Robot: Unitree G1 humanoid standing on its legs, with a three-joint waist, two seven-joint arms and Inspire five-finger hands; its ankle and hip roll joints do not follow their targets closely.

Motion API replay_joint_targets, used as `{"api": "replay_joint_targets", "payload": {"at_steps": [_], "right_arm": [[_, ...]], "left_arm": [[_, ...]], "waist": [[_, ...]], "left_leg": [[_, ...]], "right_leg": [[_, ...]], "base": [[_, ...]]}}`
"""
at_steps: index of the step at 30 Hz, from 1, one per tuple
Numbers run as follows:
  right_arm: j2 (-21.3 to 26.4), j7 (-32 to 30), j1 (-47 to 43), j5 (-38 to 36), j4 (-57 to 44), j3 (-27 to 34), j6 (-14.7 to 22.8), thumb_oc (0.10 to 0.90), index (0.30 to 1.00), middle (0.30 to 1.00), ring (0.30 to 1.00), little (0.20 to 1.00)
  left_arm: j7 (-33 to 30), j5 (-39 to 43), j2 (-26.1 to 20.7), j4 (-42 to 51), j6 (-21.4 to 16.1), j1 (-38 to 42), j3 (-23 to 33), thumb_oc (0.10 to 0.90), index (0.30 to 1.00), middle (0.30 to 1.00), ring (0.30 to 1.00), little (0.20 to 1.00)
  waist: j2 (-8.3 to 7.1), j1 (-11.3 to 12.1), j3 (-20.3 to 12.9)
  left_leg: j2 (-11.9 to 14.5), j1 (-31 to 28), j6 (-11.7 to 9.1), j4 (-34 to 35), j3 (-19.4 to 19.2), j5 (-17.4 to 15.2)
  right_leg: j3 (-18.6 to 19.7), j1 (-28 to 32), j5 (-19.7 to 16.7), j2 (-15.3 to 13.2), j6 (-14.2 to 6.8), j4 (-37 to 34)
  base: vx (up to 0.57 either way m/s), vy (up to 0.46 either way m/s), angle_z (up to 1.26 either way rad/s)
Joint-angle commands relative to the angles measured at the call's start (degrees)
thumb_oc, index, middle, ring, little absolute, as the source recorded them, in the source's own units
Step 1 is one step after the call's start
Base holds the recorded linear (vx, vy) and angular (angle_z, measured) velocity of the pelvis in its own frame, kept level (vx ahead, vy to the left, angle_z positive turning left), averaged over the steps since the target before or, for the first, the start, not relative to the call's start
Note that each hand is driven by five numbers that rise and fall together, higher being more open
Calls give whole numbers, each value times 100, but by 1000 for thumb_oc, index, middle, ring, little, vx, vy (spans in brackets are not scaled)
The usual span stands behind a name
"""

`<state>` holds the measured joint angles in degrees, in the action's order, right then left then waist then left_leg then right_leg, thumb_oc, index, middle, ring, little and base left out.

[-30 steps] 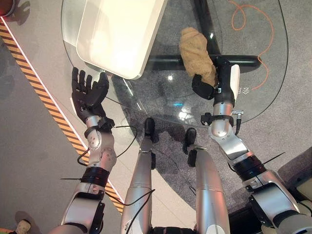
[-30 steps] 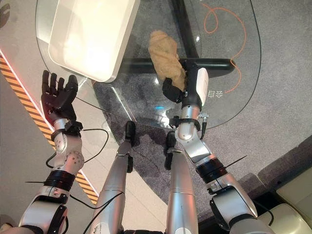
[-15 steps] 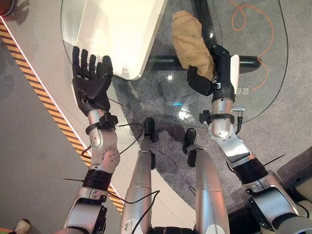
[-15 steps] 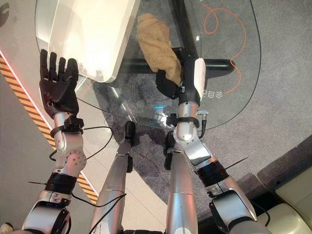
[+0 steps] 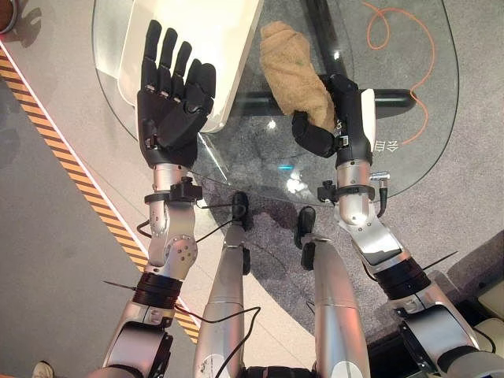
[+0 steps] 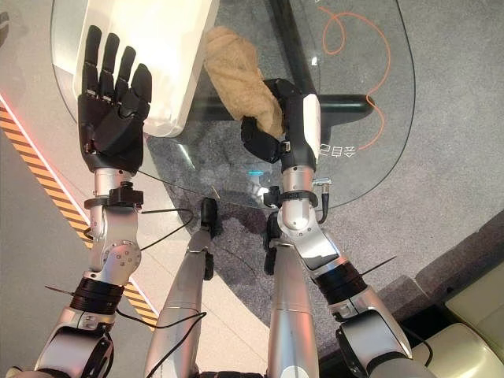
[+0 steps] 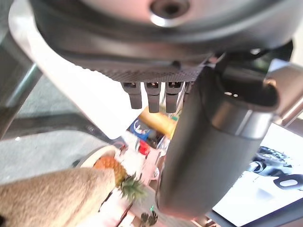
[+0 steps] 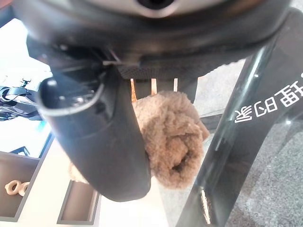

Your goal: Wipe the table with a cloth and put it in the basket.

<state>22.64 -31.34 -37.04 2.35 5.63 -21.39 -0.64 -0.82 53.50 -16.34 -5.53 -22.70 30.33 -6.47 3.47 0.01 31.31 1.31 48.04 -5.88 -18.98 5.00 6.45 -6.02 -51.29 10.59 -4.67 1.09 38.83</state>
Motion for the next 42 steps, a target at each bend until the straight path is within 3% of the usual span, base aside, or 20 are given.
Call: {"api": "replay_joint_targets", "payload": {"at_steps": [1,19,42], "right_arm": [[-73,49,-530,430,-1449,237,974,100,300,300,300,200],[-98,188,-806,321,-1580,104,1053,100,300,300,300,200],[-134,437,-965,294,-1739,-147,959,100,300,300,300,200]], "left_arm": [[587,163,-141,827,-108,470,-41,800,900,900,900,900],[700,83,-128,984,546,798,-480,800,900,900,900,900],[826,290,-14,1076,709,930,-661,800,900,900,900,900]], "waist": [[-73,-23,-152],[-149,-45,-152],[-155,-62,-152]], "left_leg": [[-389,-349,529,-442,-531,-702],[-389,-416,533,-344,-536,-669],[-385,-390,517,-364,-544,-668]], "right_leg": [[182,417,-520,447,-203,-859],[166,494,-578,466,-234,-965],[170,470,-573,459,-239,-952]], "base": [[0,0,0],[0,0,0],[0,0,0]]}}
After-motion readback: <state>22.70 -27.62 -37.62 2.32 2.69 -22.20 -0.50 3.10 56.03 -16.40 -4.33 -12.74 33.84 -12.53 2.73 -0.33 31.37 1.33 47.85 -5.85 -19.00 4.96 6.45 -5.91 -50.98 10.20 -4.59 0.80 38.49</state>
